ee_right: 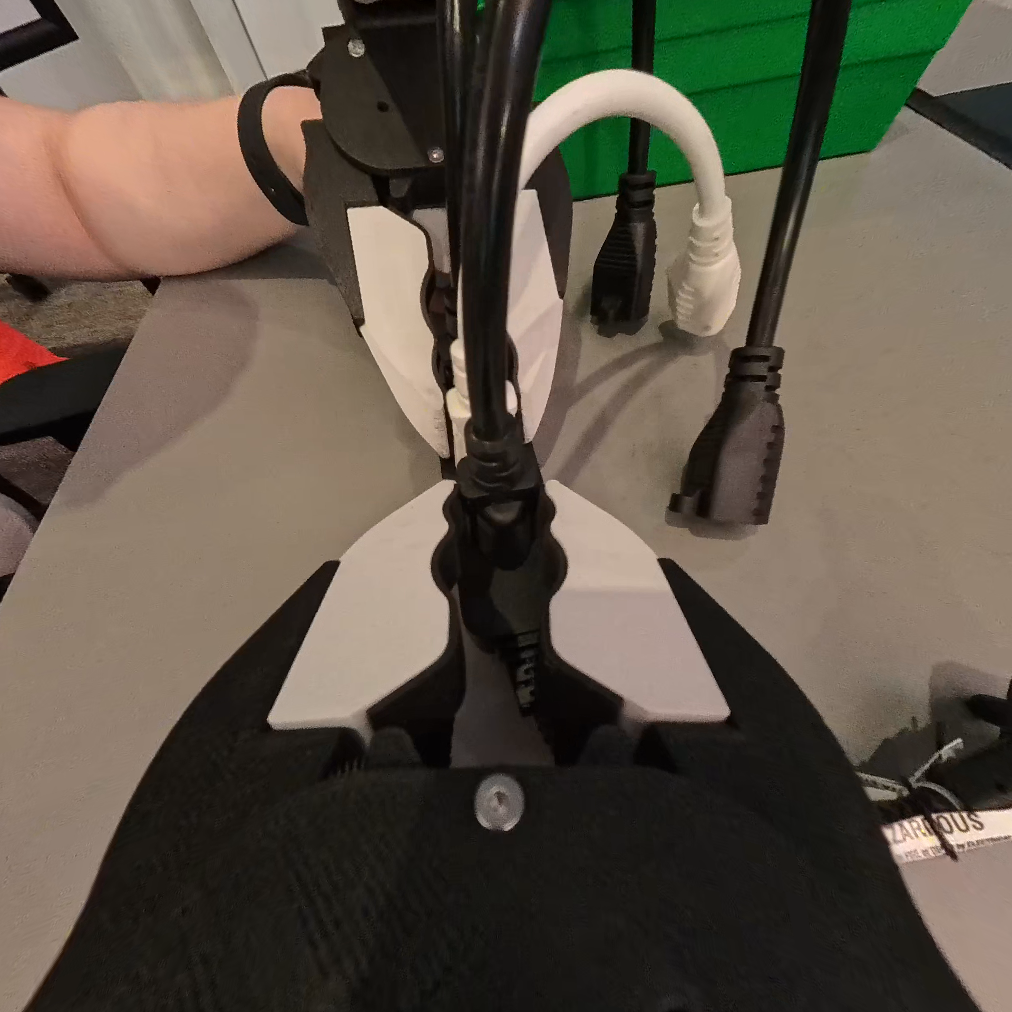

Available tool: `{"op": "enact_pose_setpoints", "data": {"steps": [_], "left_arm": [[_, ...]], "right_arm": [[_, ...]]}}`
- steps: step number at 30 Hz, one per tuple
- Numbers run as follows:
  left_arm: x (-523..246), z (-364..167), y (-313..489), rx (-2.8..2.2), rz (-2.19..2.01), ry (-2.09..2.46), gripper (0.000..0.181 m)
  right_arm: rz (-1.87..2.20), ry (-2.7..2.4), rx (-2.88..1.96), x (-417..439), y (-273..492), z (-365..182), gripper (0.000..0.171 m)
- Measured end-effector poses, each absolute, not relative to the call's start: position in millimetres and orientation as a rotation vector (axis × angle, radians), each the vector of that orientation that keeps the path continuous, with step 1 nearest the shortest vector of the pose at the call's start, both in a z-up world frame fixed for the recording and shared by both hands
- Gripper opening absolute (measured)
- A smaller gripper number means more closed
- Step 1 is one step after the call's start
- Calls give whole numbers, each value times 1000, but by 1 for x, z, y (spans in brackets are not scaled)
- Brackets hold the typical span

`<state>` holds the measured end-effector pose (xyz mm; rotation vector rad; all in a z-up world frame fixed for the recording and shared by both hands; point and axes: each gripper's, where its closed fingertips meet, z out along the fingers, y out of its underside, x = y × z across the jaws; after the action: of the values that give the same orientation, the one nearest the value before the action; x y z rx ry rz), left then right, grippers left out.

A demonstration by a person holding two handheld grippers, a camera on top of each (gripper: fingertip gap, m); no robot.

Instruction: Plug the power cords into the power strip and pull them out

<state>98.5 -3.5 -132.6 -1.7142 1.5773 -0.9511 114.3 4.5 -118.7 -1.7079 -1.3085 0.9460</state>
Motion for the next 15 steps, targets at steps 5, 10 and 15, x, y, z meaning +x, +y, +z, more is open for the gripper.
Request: {"op": "enact_pose_setpoints", "data": {"steps": [5, 10, 15], "left_arm": [[97, -132, -5, -1719, -976, 1575, 26], [95, -133, -5, -1718, -977, 1587, 26], [95, -132, -6, -1722, -984, 1584, 26]], "right_arm": [[1003, -1221, -1655, 114, 5, -106, 23], [966, -1259, -1593, 115, 3, -103, 26], [907, -1289, -1567, 116, 3, -105, 25]]}}
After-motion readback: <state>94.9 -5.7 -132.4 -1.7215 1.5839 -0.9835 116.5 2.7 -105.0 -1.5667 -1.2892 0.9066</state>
